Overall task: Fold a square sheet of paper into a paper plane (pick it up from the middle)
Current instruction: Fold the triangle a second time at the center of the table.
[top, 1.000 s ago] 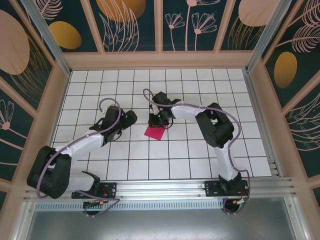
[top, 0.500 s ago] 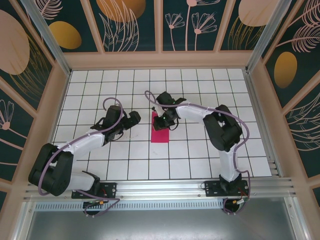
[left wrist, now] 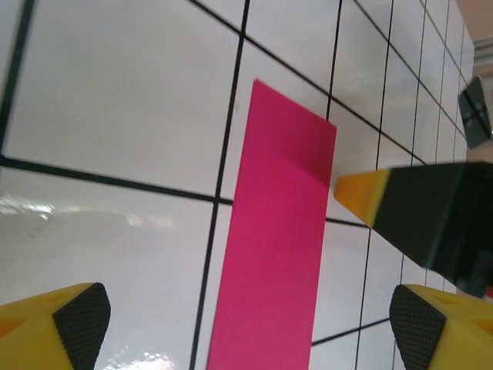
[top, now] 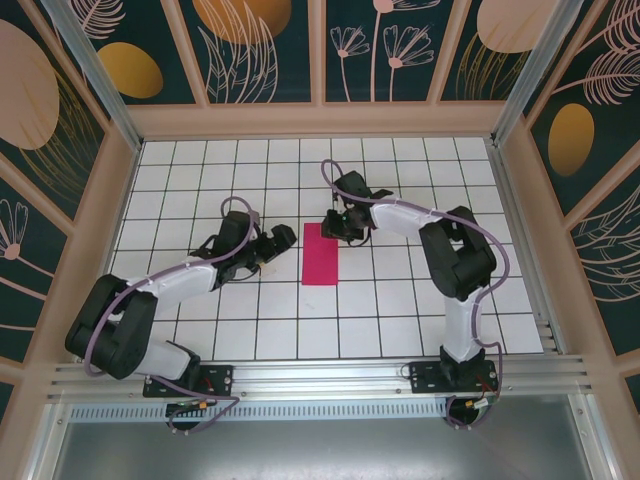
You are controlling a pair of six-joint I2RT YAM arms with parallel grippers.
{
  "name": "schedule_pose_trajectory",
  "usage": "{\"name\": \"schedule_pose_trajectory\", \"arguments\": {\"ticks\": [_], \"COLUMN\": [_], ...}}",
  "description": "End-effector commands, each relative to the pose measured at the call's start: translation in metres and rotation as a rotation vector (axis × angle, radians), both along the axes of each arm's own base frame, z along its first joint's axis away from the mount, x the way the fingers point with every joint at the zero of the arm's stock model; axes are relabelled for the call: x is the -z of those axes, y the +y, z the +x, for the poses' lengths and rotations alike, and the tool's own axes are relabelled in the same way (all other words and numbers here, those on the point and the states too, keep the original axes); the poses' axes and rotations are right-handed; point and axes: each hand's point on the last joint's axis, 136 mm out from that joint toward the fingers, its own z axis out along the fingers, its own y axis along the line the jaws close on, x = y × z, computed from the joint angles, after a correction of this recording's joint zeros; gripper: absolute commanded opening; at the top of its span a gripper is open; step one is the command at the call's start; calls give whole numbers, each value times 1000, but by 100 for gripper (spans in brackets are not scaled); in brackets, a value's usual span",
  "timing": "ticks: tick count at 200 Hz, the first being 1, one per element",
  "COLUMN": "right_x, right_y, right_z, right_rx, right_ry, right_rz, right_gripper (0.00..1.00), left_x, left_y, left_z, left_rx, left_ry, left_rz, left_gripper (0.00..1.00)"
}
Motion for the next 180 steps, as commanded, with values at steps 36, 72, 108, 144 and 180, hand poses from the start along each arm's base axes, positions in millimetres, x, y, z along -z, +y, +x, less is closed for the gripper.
{"name": "schedule_pose_trajectory", "arguments": {"ticks": [36, 72, 108, 144, 180], "right_x": [34, 46, 55, 59, 61], "right_y": [-11, -24, -32, -35, -37], "right_z": [-2, -8, -13, -14, -15], "right_rx": [45, 71, 94, 99, 100], "right_ry": [84, 127, 163, 174, 178], "right_rz": [-17, 6, 35, 39, 40], "right_gripper": [28, 28, 27, 27, 27], "left_x": [17, 19, 20, 22, 27], "left_y": [-35, -49, -57, -65, -71], "left_z": [-24, -35, -41, -46, -51], "left_rx": [51, 79, 89, 104, 125], "left_ry": [116, 153, 182, 201, 223], "left_rz": [-76, -112, -127, -140, -142], "left_gripper": [91, 90, 90, 90, 90]}}
